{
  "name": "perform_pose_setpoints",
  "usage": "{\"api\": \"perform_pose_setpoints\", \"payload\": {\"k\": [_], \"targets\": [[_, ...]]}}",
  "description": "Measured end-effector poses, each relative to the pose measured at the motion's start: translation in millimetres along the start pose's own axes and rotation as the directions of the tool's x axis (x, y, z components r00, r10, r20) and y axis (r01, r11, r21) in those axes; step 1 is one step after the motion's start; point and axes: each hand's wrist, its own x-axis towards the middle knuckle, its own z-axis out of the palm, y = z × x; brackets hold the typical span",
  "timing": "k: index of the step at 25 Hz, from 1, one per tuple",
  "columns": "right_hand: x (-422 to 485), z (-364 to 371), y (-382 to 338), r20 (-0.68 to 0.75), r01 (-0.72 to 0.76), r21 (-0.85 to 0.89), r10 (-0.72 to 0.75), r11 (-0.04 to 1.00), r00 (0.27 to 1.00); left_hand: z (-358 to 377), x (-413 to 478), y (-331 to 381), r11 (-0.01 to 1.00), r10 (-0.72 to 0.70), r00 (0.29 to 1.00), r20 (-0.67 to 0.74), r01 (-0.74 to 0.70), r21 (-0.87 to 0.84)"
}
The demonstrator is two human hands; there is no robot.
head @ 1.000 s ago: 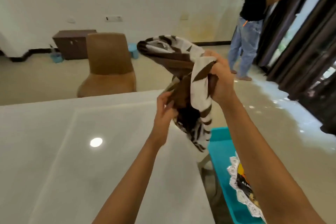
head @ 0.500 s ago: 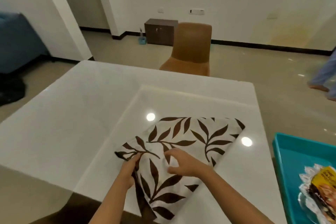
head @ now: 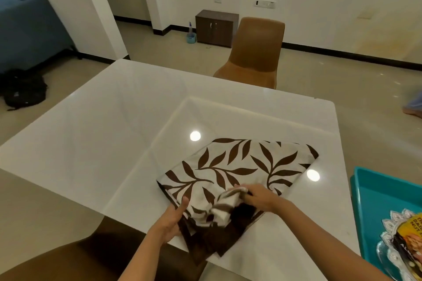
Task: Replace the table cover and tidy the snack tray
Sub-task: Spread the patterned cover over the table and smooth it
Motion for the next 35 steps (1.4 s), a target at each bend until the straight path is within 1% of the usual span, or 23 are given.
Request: {"api": "perform_pose_setpoints", "payload": {"k": [2,4,6,9,11,12,13,14,15,16,17,18,21,22,24,25,26,27,28,29,31,33,35], "targets": [[7.8,-27.8,-16.6,-0.176,-0.053,0.211,0.091,0.976,0.98,-4.8,3.5,-1.5,0.998,-0.046,0.999,0.027,0.044,0.043],[23.4,-60.9,-32.5,-0.362,-0.027,0.265,0.126,0.964,0.924,1.9,5.0,5.8,0.991,-0.004,1.0,-0.012,0.006,0.137],[37.1,-98.4,-49.3,-0.525,0.034,0.252,0.107,0.967,0.844,7.0,8.2,17.5,0.963,0.087,0.979,-0.186,-0.035,0.268],[52.6,-159.7,-68.7,-0.724,0.134,0.254,0.096,0.958,0.683,-1.7,6.8,49.6,0.903,0.331,0.832,-0.446,-0.142,0.405],[52.4,-195.8,-78.6,-0.786,0.284,0.323,0.089,0.903,0.612,-14.6,-6.9,83.5,0.805,0.558,0.638,-0.53,-0.263,0.532],[46.2,-209.3,-83.0,-0.8,0.408,0.386,0.08,0.827,0.595,-21.8,-17.0,103.3,0.72,0.684,0.491,-0.539,-0.337,0.607],[37.4,-219.3,-84.5,-0.81,0.532,0.446,0.071,0.72,0.583,-29.9,-27.1,122.6,0.593,0.805,0.3,-0.511,-0.401,0.698],[27.4,-226.8,-82.2,-0.82,0.624,0.477,0.059,0.619,0.569,-38.9,-36.0,139.1,0.435,0.895,0.103,-0.434,-0.415,0.799],[16.7,-230.4,-76.4,-0.82,0.665,0.493,0.046,0.561,0.57,-49.6,-43.1,151.7,0.291,0.944,-0.046,-0.328,-0.355,0.888],[6.3,-230.1,-68.5,-0.808,0.654,0.506,0.044,0.562,0.588,-62.0,-48.3,158.8,0.184,0.969,-0.115,-0.219,-0.253,0.95],[-1.8,-226.1,-57.0,-0.781,0.61,0.523,0.049,0.595,0.622,-71.7,-52.3,158.9,0.108,0.987,-0.105,-0.125,-0.156,0.982],[-8.5,-218.9,-42.6,-0.745,0.543,0.531,0.053,0.651,0.665,-79.8,-53.5,151.7,0.039,0.998,-0.038,-0.043,-0.09,0.995],[-18.1,-187.7,-6.8,-0.589,0.315,0.445,0.01,0.838,0.808,-100.5,-45.9,111.0,-0.132,0.951,0.27,0.149,-0.08,0.988],[-18.6,-178.9,1.9,-0.488,0.223,0.459,0.034,0.86,0.872,-106.7,-43.6,101.2,-0.126,0.901,0.403,0.162,-0.116,0.985],[-20.2,-168.1,14.2,-0.172,-0.035,0.453,0.127,0.891,0.977,-119.1,-40.1,89.7,0.013,0.741,0.662,0.111,-0.179,0.984],[-21.4,-165.1,17.9,0.026,-0.191,0.39,0.197,0.901,0.98,-124.4,-38.5,86.8,0.083,0.633,0.768,0.101,-0.197,0.977],[-21.5,-161.8,20.8,0.189,-0.32,0.313,0.272,0.894,0.944,-129.3,-35.9,85.0,0.133,0.526,0.843,0.109,-0.208,0.969],[-18.9,-157.8,24.2,0.268,-0.398,0.25,0.332,0.882,0.904,-132.6,-32.6,83.5,0.172,0.439,0.891,0.114,-0.208,0.963],[-14.8,-152.7,27.4,0.252,-0.435,0.207,0.382,0.876,0.889,-133.0,-29.0,84.5,0.213,0.377,0.921,0.097,-0.189,0.959],[-8.6,-147.8,29.6,0.149,-0.448,0.186,0.425,0.874,0.893,-131.0,-24.4,89.9,0.242,0.358,0.931,0.067,-0.162,0.957],[8.3,-147.6,30.1,-0.171,-0.443,0.212,0.48,0.871,0.86,-120.9,-8.3,113.9,0.244,0.402,0.915,-0.018,-0.089,0.966],[28.5,-166.4,24.4,-0.418,-0.403,0.316,0.507,0.859,0.754,-97.6,6.9,163.6,0.168,0.54,0.839,-0.068,-0.029,0.985],[45.3,-209.5,7.2,-0.607,-0.273,0.401,0.477,0.874,0.636,-62.3,9.8,242.1,0.123,0.723,0.69,-0.041,-0.07,0.99]]}}
